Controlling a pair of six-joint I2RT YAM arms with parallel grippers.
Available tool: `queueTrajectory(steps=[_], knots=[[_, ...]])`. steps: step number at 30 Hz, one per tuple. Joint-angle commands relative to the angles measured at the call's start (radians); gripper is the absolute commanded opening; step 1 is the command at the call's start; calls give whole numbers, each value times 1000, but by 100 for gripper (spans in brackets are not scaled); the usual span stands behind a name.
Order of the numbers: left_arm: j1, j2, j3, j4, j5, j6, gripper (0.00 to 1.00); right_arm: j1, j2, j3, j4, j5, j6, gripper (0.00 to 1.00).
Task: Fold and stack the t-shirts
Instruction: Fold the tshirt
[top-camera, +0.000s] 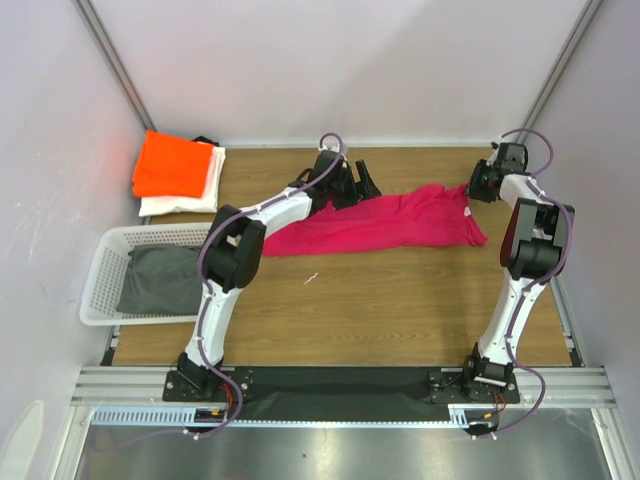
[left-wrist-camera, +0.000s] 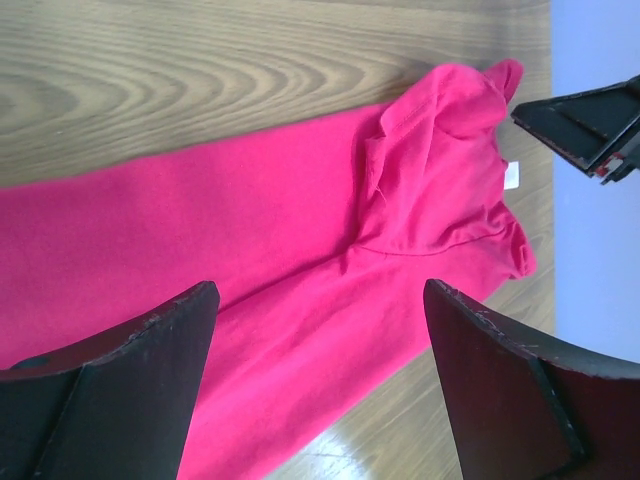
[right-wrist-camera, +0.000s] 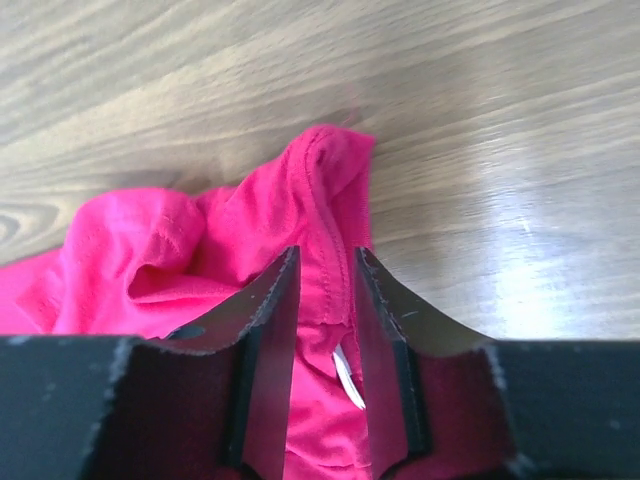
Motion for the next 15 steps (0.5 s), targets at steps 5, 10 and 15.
queueTrajectory(steps=[5,10,15], knots=[[-5,52,222,-72,14,139,89,55,-180,-5,-4,-59,134,40],[-17,117,256,7,14,67,87,75,-237,-129,40,2,253,40],[-38,193,289,102,18,-61,86,17,-291,-251,94,-10,339,40]])
